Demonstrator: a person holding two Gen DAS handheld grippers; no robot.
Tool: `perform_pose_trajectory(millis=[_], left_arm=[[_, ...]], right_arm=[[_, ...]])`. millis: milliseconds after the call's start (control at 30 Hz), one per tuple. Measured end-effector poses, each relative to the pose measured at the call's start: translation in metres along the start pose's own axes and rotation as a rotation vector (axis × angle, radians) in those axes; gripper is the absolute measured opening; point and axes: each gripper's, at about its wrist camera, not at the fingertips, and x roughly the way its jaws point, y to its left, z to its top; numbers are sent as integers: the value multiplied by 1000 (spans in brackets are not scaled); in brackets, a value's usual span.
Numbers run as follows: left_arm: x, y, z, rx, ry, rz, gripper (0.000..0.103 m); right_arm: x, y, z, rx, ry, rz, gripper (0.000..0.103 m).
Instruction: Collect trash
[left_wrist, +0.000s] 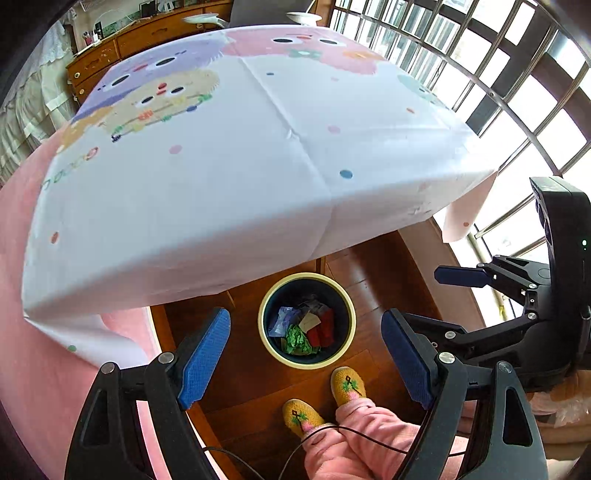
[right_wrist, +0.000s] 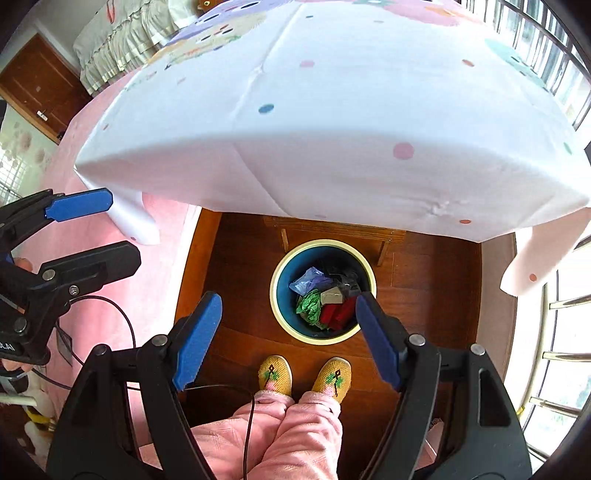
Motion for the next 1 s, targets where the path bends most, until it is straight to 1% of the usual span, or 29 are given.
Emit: perform_pose_trajectory(millis=[67,233,300,400,467,600,733,800,1000], left_arm=[[-24,-2,6,-12,-25,18,85],[-89,-3,27,-62,-91,109,85],[-112,-1,36,-93,-114,132,85],[-146,2,50,-140,-145,149,85],[-167,8,56,-173,-176,144,85],[-206,7,70,-220,-237,156,85],[-229,-1,75,-234,-281,185,85],[-236,-6,75,-242,-293,205,85],[-246,-14,77,-260,-310,230,85]], right_arm=[[-21,3,6,18,-15,-12,73],[-78,19,27,52,-66,-23,73],[-104,25,37,70,-96,-23,73],[-144,35,52,84,-153,-28,73],[-164,41,61,90,-192,-27,73],[-197,52,76,93,-249,-48,73],[-228,62,84,85,-296,-70,73],[-238,66,85,74,-315,-104,73],[-254,70,87,51,-356,-124,73]])
